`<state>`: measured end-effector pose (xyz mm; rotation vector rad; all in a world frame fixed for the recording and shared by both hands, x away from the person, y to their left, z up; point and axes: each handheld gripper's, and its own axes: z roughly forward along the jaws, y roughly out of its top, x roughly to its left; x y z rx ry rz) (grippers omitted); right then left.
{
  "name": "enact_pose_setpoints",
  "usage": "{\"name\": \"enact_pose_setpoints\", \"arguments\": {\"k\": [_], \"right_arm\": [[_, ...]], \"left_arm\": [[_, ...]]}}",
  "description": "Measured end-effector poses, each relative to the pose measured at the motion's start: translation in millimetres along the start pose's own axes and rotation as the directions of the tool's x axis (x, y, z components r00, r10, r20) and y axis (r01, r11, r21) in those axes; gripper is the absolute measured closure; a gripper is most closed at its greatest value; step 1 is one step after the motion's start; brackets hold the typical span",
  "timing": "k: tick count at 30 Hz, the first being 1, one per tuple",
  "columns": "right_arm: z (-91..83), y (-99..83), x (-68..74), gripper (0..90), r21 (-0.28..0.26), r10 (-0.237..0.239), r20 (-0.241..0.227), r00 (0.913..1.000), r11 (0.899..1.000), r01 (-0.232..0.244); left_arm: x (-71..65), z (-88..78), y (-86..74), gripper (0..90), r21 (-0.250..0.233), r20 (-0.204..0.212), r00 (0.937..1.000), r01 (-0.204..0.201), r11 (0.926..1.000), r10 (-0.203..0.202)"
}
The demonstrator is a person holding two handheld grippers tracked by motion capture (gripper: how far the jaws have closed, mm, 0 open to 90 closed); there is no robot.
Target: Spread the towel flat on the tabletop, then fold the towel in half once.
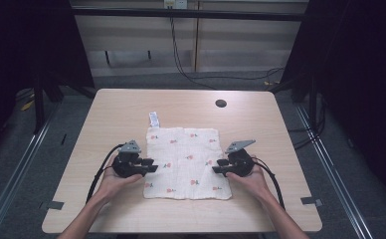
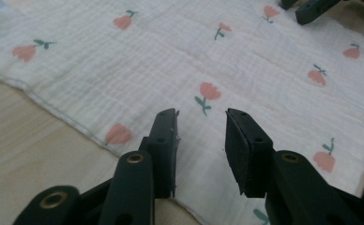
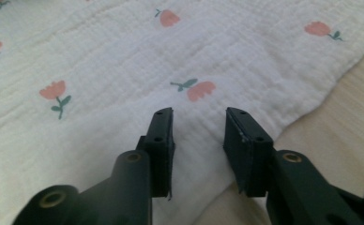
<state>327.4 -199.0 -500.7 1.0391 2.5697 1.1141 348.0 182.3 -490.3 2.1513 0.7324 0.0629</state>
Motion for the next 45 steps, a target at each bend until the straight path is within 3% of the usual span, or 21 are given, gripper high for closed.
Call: {"name": "enact_pose_setpoints", "arguments": {"k": [1,2,4,6,7,11,14,16,23,27,31,34,35,38,40,45], "right_arm": [[-0.8,0.3,0.5,67.9,0.012,-0.012,0.016,0.9998,1.000,0.011],[-1.3,0.1,0.5,72.6,0.014,-0.020,0.022,0.9996,1.000,0.020],[-4.0,-0.8,-1.0,83.5,0.028,-0.021,0.022,0.9995,0.999,0.020],[-7.0,-3.6,-3.4,88.6,0.031,-0.005,0.004,1.0000,1.000,0.005],[-9.1,-5.0,-3.2,89.1,0.040,0.002,0.011,0.9999,0.999,-0.002],[-15.2,-10.3,-0.4,89.8,0.048,0.005,0.007,1.0000,0.999,-0.005],[-20.0,-14.8,3.2,90.0,0.059,0.014,-0.011,0.9998,0.998,-0.013],[-23.1,-18.7,7.8,90.0,0.060,0.023,-0.023,0.9995,0.998,-0.021],[-35.9,-32.2,25.5,90.0,0.079,0.007,-0.052,0.9986,0.997,-0.003],[-44.4,-42.3,36.8,90.0,0.077,0.017,-0.042,0.9990,0.997,-0.013],[-46.7,-45.4,42.0,90.0,0.076,0.011,-0.046,0.9989,0.997,-0.007],[-44.8,-43.2,40.7,89.9,0.074,0.016,-0.038,0.9991,0.997,-0.013],[-44.3,-43.0,39.9,88.8,0.067,0.013,-0.040,0.9991,0.998,-0.010],[-47.1,-41.7,36.6,80.1,0.040,0.018,-0.041,0.9990,0.999,-0.017],[-50.2,-37.5,29.6,73.8,0.000,0.054,-0.045,0.9975,0.999,-0.054],[-42.7,-21.3,8.7,66.4,-0.022,0.086,0.009,0.9962,0.996,-0.086]], "left_arm": [[1.3,1.6,-0.3,63.3,0.007,0.022,0.9997,0.009,0.9999,-0.009],[1.1,3.5,-0.6,63.4,0.019,0.013,0.9999,0.006,0.9998,-0.007],[0.2,8.6,-1.9,62.8,0.047,0.004,0.9999,-0.015,0.9988,0.014],[-3.0,11.0,-3.8,62.7,0.068,-0.010,0.9987,-0.050,0.9965,0.050],[-4.2,11.0,-3.9,62.7,0.067,0.007,0.9987,-0.051,0.9965,0.050],[-12.0,8.5,-6.0,65.7,0.091,-0.012,0.9954,-0.094,0.9914,0.095],[-21.0,7.3,-9.4,77.6,0.097,-0.019,0.9921,-0.122,0.9878,0.124],[-24.6,7.4,-10.2,88.1,0.098,-0.007,0.9938,-0.110,0.9890,0.111],[-31.8,4.0,-13.8,90.0,0.115,0.044,0.9937,-0.107,0.9876,0.102],[-43.3,-2.8,-21.3,90.0,0.128,0.076,0.9933,-0.097,0.9870,0.088],[-52.1,-7.5,-26.2,90.0,0.138,0.082,0.9909,-0.118,0.9834,0.107],[-49.9,-7.5,-24.9,89.7,0.137,0.095,0.9897,-0.120,0.9833,0.107],[-48.1,-8.1,-24.8,89.1,0.119,0.097,0.9907,-0.107,0.9871,0.096],[-41.3,-12.6,-22.3,82.9,0.085,0.105,0.9919,-0.080,0.9932,0.071],[-34.3,-15.2,-20.5,78.9,0.064,0.107,0.9932,-0.053,0.9966,0.045],[-14.5,-20.0,-13.1,75.1,0.019,0.056,0.9984,0.003,0.9998,-0.004]]}}
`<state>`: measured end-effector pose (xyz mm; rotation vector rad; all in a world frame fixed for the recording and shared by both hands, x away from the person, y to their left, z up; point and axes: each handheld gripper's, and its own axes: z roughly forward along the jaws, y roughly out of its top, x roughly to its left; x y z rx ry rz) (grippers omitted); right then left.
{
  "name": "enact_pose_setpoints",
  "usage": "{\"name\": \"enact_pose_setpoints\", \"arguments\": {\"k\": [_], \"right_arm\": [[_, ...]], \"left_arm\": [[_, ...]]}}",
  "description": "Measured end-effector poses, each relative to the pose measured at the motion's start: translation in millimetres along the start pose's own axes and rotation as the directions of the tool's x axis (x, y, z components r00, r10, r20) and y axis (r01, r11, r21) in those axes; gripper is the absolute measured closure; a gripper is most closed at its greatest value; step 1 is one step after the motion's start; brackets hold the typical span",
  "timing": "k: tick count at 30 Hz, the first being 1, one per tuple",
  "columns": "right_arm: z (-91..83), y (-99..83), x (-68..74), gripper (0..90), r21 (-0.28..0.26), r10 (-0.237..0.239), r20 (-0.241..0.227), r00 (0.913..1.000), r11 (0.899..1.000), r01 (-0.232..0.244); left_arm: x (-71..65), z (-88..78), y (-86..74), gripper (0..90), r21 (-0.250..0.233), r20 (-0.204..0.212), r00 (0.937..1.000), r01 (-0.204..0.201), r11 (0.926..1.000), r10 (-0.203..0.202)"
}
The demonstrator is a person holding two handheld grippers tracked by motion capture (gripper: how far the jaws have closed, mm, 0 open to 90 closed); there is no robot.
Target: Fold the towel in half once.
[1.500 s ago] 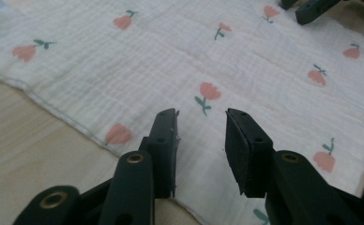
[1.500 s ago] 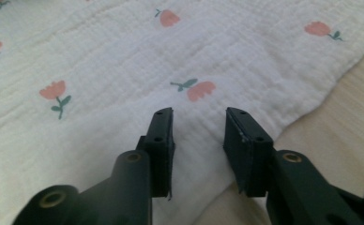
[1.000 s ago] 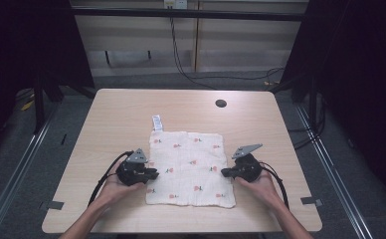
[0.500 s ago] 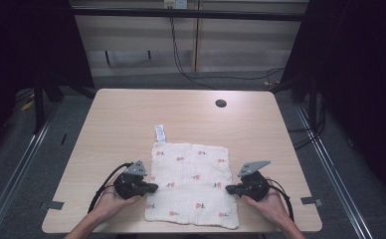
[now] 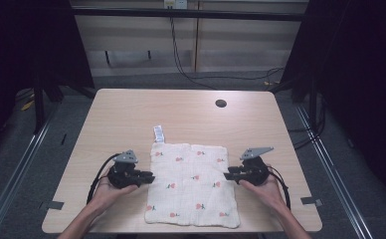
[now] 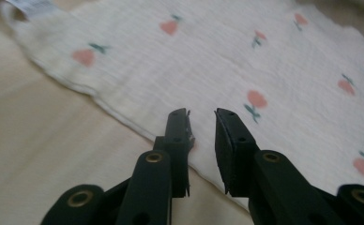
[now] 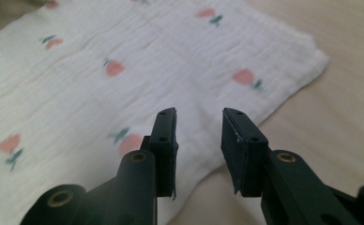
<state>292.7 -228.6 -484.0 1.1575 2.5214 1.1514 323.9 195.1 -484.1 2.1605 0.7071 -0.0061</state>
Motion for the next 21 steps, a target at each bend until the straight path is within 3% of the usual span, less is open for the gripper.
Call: {"name": "enact_pose_setpoints", "arguments": {"k": [4,7,9,11,14,16,19,21], "right_arm": [[9.4,20.6,-16.7,64.8,-0.024,-0.007,0.057,0.9984,1.000,0.009],[18.8,33.2,-31.1,64.3,-0.046,0.012,0.080,0.9967,0.999,-0.008],[26.8,39.5,-40.5,63.0,-0.033,0.011,0.109,0.9940,0.999,-0.008],[34.0,45.7,-54.1,60.5,-0.017,0.031,0.116,0.9928,0.999,-0.030],[40.2,48.3,-64.3,61.0,-0.044,0.068,0.109,0.9917,0.997,-0.064],[45.0,49.5,-68.5,62.6,-0.038,0.071,0.119,0.9904,0.997,-0.067],[51.4,47.5,-71.9,62.6,-0.036,0.087,0.123,0.9886,0.996,-0.083],[52.1,45.4,-72.6,62.2,-0.036,0.091,0.118,0.9888,0.996,-0.088]], "left_arm": [[13.7,-2.8,11.8,69.2,-0.032,-0.062,0.9979,0.019,0.9993,-0.021],[22.1,-1.9,19.4,66.8,-0.042,-0.072,0.9963,0.043,0.9982,-0.046],[31.9,-0.6,27.0,64.8,-0.059,-0.046,0.9946,0.091,0.9942,-0.093],[36.2,0.1,33.0,65.3,-0.075,-0.068,0.9942,0.078,0.9942,-0.083],[46.8,2.3,40.3,64.4,-0.078,-0.097,0.9913,0.081,0.9936,-0.089],[54.9,4.5,40.1,63.8,-0.099,-0.111,0.9863,0.111,0.9888,-0.122],[64.7,11.5,31.7,57.0,-0.078,-0.136,0.9756,0.163,0.9835,-0.173],[64.6,13.1,28.8,54.9,-0.045,-0.156,0.9754,0.150,0.9876,-0.156]]}}
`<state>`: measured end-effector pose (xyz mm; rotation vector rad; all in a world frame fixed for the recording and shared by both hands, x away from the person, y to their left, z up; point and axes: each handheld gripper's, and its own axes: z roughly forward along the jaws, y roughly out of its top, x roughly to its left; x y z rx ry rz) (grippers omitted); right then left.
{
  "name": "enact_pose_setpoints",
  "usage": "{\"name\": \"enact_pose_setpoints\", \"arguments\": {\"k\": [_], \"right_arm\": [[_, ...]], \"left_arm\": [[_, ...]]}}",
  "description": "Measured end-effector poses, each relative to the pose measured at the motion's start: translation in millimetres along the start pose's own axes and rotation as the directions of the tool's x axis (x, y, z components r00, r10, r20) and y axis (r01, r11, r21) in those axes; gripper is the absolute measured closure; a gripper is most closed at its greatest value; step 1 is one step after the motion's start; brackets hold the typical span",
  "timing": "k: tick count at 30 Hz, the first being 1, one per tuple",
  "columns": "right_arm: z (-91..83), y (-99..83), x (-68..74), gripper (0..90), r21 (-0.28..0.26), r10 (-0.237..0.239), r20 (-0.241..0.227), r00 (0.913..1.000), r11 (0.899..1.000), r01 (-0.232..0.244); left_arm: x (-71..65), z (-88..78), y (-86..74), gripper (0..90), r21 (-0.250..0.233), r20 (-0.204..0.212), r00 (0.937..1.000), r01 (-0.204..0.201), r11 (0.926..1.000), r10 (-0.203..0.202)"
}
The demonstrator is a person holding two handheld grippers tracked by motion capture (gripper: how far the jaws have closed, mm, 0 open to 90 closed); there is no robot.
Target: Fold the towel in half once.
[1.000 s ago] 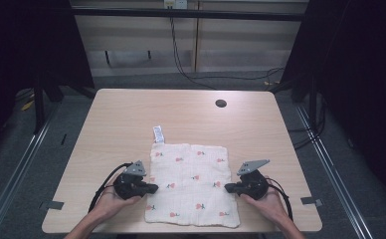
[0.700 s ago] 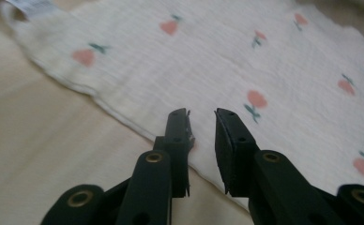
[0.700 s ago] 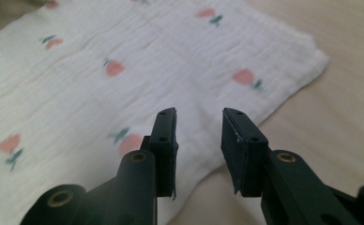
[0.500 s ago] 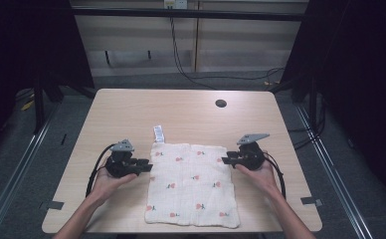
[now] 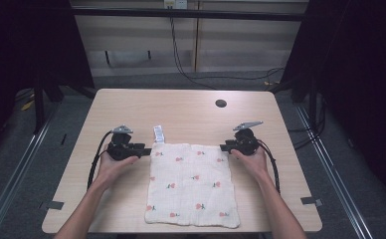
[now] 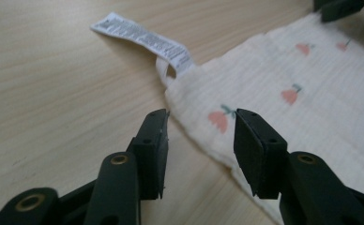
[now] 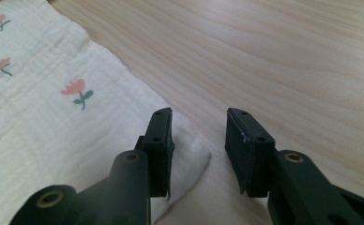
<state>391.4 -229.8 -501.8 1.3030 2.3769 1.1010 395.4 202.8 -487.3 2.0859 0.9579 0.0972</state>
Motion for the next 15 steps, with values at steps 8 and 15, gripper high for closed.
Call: {"name": "enact_pose_setpoints", "arguments": {"k": [8,15], "right_arm": [[3.1,-3.0,6.6,75.1,0.007,-0.017,-0.041,0.9990,1.000,0.017],[0.5,0.1,10.0,87.2,-0.003,-0.005,-0.041,0.9992,1.000,0.005]], "left_arm": [[10.6,7.3,1.6,51.1,-0.008,-0.034,0.9991,0.024,0.9997,-0.024],[13.3,21.2,11.1,51.6,-0.012,-0.026,0.9996,0.011,0.9999,-0.011]]}}
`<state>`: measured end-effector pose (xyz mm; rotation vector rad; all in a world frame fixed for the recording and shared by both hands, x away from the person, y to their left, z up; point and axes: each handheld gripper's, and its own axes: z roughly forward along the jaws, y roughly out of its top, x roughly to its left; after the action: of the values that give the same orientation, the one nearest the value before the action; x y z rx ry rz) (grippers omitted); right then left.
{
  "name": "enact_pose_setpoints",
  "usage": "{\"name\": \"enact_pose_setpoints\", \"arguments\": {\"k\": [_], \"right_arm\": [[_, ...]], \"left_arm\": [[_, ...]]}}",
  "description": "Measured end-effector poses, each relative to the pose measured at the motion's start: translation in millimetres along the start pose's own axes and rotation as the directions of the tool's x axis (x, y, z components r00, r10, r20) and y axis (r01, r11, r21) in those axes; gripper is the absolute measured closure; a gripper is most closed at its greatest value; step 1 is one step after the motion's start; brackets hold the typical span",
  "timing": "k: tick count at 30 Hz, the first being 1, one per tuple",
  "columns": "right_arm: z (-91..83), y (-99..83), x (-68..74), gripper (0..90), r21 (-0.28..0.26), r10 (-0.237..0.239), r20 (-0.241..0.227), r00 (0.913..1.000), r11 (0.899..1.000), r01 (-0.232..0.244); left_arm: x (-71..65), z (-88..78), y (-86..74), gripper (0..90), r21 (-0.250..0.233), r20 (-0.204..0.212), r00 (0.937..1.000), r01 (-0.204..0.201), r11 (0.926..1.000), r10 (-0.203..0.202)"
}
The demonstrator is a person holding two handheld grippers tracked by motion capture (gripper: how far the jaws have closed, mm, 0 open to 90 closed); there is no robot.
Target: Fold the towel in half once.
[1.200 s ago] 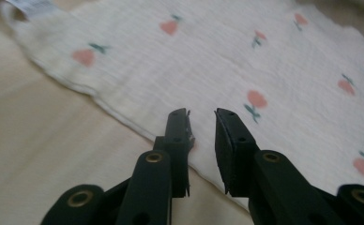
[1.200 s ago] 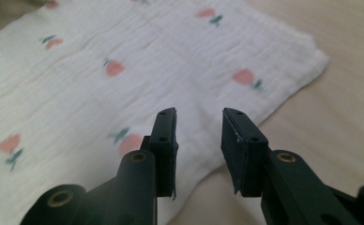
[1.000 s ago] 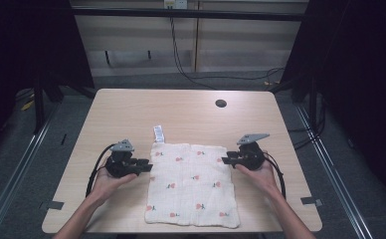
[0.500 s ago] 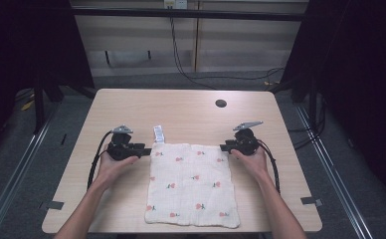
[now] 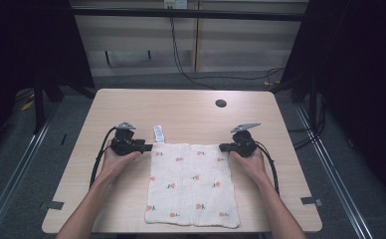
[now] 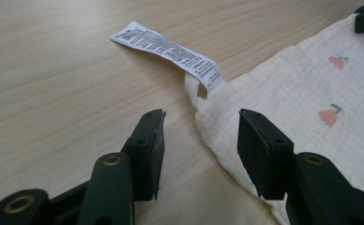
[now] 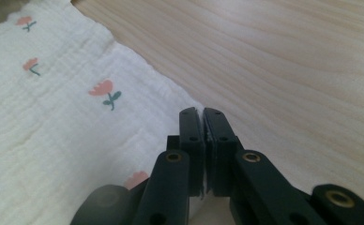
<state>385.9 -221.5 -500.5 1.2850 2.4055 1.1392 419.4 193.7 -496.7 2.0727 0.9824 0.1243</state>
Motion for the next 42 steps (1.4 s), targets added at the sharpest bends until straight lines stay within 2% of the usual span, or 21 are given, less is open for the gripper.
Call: {"name": "enact_pose_setpoints", "arguments": {"k": [2,4,5,11,13,14,16,18,21,23,27,30,32,36,42], "right_arm": [[-2.2,0.4,0.8,87.2,-0.001,-0.002,-0.005,1.0000,1.000,0.002],[-2.2,-0.5,1.7,87.2,-0.001,-0.010,-0.003,0.9999,1.000,0.010],[-1.9,-1.1,1.8,87.2,-0.009,-0.006,-0.009,0.9999,1.000,0.006],[-4.6,-0.2,4.7,87.2,-0.005,-0.012,-0.010,0.9999,1.000,0.012],[-3.6,-0.2,3.9,87.3,-0.008,-0.011,-0.010,0.9999,1.000,0.011],[-3.0,-0.4,3.9,87.3,-0.007,-0.007,-0.010,0.9999,1.000,0.007],[-2.9,-0.6,4.4,87.4,-0.006,-0.007,-0.010,0.9999,1.000,0.007],[-4.7,0.0,5.7,87.4,-0.009,-0.006,-0.013,0.9999,1.000,0.006],[-10.3,1.5,7.4,87.3,-0.024,-0.007,-0.031,0.9995,1.000,0.006],[-13.7,2.5,7.3,87.3,-0.026,-0.005,-0.033,0.9994,1.000,0.004],[-17.5,3.1,6.6,87.4,-0.052,0.004,-0.047,0.9989,0.999,-0.006],[-20.4,3.8,8.3,87.3,-0.062,0.005,-0.056,0.9984,0.998,-0.008],[-23.0,4.8,9.0,87.1,-0.073,-0.011,-0.058,0.9983,0.997,0.007],[-29.0,7.4,9.0,87.2,-0.091,-0.014,-0.067,0.9977,0.996,0.008],[-39.9,9.6,5.5,87.3,-0.140,-0.001,-0.076,0.9971,0.990,-0.010]], "left_arm": [[-2.1,3.3,1.3,51.5,0.012,-0.012,0.9996,-0.024,0.9996,0.024],[-1.5,7.2,0.2,51.3,0.010,-0.005,0.9997,-0.022,0.9997,0.022],[-1.2,8.6,-0.4,51.7,0.012,-0.018,0.9996,-0.023,0.9997,0.023],[-0.9,12.1,-1.3,53.4,0.005,-0.004,0.9998,-0.017,0.9998,0.017],[-2.6,13.9,-0.6,55.3,0.011,0.003,0.9991,-0.042,0.9991,0.042],[-4.5,15.5,-0.1,58.5,0.012,0.024,0.9985,-0.050,0.9987,0.050],[-10.5,18.7,0.6,63.1,0.012,0.011,0.9965,-0.083,0.9965,0.082],[-13.7,19.5,1.4,72.1,0.025,-0.007,0.9939,-0.110,0.9936,0.110],[-13.7,19.1,0.9,83.8,0.024,0.002,0.9923,-0.124,0.9920,0.124],[-14.0,16.3,2.8,85.8,0.022,0.003,0.9925,-0.123,0.9922,0.123],[-15.8,6.1,6.3,86.8,-0.018,0.032,0.9936,-0.108,0.9940,0.109],[-17.6,1.9,7.4,86.9,-0.028,0.036,0.9924,-0.117,0.9927,0.118],[-18.2,0.2,8.6,87.1,-0.041,0.045,0.9921,-0.115,0.9925,0.117],[-16.6,-5.9,10.7,87.0,-0.075,0.087,0.9914,-0.091,0.9930,0.098],[-14.9,-18.5,12.9,87.1,-0.120,0.110,0.9901,-0.074,0.9900,0.088]]}}
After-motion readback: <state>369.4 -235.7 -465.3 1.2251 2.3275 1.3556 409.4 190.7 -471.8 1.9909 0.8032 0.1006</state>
